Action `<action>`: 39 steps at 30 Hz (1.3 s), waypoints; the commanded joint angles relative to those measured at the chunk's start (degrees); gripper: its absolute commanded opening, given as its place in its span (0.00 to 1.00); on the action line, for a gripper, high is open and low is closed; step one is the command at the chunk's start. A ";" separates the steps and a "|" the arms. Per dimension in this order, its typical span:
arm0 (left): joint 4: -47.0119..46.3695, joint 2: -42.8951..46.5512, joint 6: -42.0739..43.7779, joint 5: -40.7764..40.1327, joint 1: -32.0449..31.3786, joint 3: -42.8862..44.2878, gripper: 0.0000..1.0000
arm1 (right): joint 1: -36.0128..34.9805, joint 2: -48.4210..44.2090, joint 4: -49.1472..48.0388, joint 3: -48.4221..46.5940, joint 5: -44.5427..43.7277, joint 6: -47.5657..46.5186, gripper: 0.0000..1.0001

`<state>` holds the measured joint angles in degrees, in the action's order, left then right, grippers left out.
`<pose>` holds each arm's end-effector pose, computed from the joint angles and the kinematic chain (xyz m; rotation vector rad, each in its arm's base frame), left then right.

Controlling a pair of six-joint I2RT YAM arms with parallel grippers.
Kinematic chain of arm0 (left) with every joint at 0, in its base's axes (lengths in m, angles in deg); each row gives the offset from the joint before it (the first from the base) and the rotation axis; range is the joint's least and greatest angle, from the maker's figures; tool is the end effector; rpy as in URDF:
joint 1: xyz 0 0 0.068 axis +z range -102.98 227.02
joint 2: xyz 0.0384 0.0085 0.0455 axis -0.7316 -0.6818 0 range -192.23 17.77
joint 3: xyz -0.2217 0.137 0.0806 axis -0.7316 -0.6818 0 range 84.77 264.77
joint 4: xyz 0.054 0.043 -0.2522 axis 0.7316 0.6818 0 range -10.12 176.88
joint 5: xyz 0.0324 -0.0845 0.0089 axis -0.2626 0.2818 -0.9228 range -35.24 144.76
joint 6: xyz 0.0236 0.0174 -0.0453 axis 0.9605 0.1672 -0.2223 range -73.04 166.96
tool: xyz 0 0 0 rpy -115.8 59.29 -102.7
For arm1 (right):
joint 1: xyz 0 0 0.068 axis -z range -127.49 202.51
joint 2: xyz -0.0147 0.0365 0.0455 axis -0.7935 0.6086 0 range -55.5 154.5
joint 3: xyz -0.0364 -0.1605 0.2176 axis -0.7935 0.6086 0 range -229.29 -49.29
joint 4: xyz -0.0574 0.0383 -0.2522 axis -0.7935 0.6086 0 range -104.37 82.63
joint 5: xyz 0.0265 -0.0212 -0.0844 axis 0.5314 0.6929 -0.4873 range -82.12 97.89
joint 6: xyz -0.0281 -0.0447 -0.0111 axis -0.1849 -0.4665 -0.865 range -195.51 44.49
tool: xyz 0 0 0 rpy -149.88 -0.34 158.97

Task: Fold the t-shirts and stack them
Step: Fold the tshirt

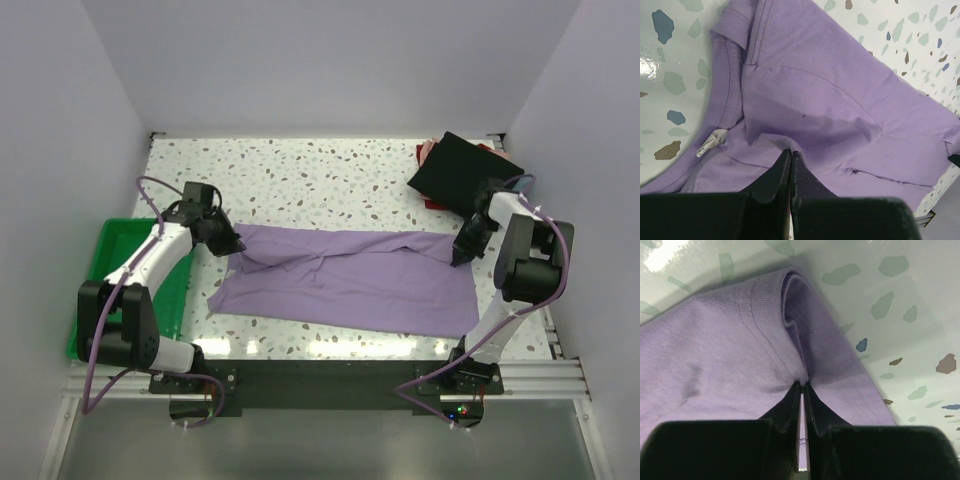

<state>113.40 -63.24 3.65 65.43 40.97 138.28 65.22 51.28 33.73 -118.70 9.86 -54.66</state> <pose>0.2744 -0.0357 0.2189 -0.8040 2.5899 -0.5228 0.3281 -0.0727 0.1559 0.8826 2.9348 0.0612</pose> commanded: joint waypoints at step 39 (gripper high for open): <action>10.07 12.63 0.07 -6.19 1.21 5.81 0.00 | 1.62 -17.04 21.77 -4.42 -10.15 -1.50 0.00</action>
<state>120.72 -53.69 3.52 61.96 41.30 140.64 66.51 37.07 52.51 -123.90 2.34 -56.06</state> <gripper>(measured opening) 0.021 0.011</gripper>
